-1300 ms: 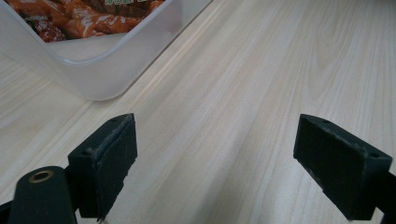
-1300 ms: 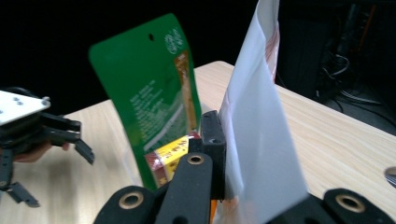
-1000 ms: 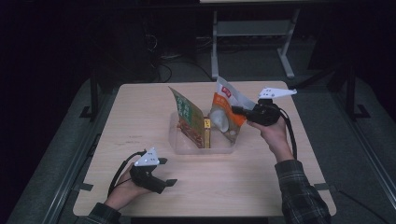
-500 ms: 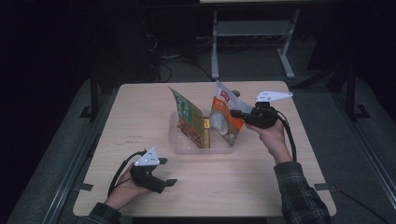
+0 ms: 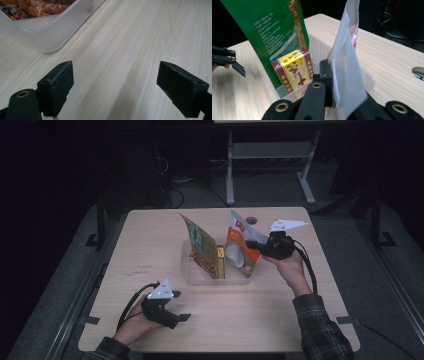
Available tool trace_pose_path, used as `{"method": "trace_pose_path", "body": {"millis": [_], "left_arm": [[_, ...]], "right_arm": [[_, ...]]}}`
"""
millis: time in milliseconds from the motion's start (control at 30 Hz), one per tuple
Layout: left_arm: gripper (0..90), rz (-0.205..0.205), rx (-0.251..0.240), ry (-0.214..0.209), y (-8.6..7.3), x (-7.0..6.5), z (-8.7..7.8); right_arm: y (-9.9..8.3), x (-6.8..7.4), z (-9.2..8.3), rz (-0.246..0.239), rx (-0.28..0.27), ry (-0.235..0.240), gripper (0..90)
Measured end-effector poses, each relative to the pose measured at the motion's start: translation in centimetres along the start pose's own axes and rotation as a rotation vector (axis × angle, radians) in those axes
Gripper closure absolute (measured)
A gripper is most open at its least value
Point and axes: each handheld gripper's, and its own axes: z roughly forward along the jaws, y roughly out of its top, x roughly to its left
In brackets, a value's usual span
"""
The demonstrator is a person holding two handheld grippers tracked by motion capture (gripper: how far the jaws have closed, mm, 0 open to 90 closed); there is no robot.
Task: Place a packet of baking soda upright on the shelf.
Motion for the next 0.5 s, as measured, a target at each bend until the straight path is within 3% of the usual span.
{"method": "trace_pose_path", "body": {"millis": [500], "left_arm": [[13.4,0.006,0.017,-0.009,-0.05,-0.19,0.31]], "right_arm": [[-0.10,0.23,0.53,-0.002,0.010,-0.015,89.9]]}}
